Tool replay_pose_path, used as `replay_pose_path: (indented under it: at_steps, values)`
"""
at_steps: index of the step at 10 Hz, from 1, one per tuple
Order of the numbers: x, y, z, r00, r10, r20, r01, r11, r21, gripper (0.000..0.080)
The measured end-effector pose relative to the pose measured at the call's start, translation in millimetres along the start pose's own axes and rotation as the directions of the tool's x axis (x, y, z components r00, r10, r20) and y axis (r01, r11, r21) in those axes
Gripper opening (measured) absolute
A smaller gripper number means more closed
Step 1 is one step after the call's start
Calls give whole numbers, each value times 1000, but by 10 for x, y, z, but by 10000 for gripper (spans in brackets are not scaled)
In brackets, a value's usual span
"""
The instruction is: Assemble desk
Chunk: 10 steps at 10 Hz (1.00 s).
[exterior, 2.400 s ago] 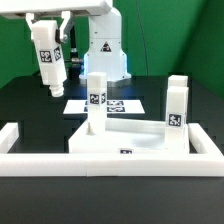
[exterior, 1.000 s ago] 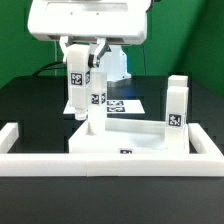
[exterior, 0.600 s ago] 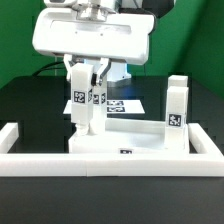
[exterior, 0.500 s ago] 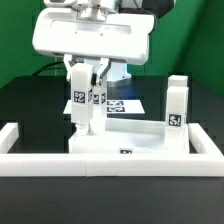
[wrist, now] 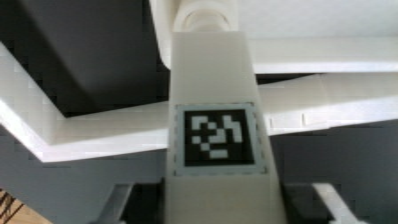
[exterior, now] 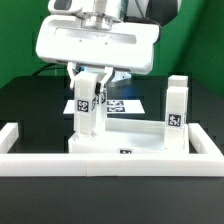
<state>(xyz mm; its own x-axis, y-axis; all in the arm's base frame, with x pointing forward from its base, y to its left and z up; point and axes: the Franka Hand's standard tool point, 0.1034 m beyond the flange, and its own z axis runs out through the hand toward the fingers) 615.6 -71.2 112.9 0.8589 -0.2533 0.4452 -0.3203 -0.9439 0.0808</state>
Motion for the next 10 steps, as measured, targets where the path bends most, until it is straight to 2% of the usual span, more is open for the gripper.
replay_pose_path:
  at_steps: [5, 6, 7, 8, 10]
  values:
    - [11, -23, 26, 1000, 0, -28, 0, 1000, -6, 290]
    - [10, -23, 27, 1000, 0, -28, 0, 1000, -6, 505]
    - [10, -23, 27, 1000, 0, -28, 0, 1000, -6, 505]
    - [10, -23, 27, 1000, 0, -28, 0, 1000, -6, 621]
    - [10, -23, 27, 1000, 0, -28, 0, 1000, -6, 647]
